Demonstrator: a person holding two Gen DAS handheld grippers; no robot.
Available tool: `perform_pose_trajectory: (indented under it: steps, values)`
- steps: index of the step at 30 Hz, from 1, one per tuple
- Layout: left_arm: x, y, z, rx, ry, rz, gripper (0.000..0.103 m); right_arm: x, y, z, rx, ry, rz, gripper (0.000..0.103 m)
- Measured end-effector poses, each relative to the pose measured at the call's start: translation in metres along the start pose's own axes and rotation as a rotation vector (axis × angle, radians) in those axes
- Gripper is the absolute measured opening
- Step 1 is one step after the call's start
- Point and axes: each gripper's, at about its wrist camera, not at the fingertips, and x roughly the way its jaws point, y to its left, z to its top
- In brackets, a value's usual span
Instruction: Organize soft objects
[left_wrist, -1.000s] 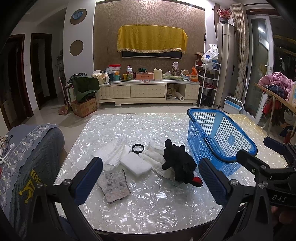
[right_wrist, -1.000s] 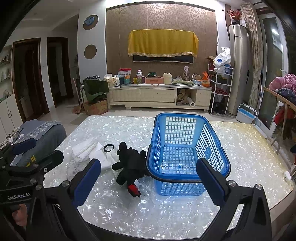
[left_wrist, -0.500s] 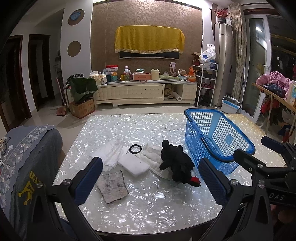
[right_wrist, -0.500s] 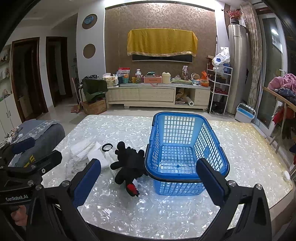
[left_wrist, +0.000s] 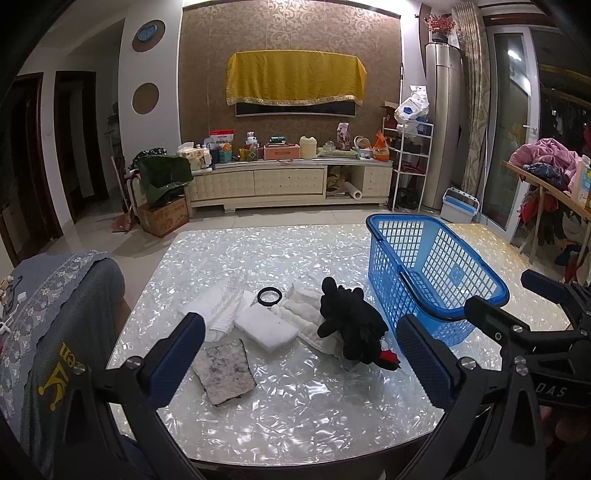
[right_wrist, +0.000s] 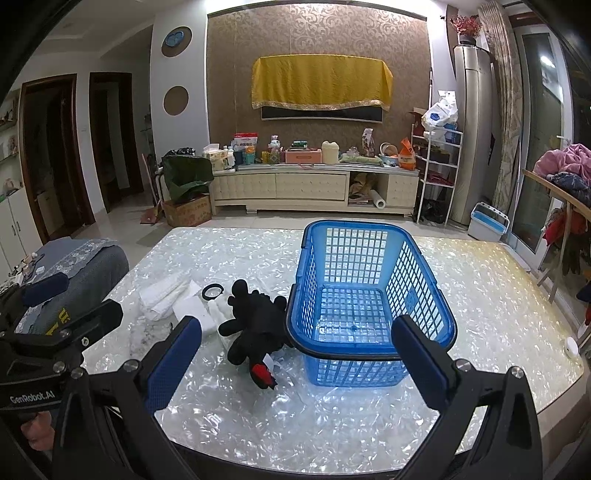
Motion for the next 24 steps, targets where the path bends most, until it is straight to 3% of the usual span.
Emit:
perform_pose_trajectory:
  steps: [24]
  values:
    - [0.015, 0.0, 0.019, 0.059, 0.027, 0.001, 0.103, 0.01, -0.006, 0.012, -0.029, 0.037, 0.001, 0.103]
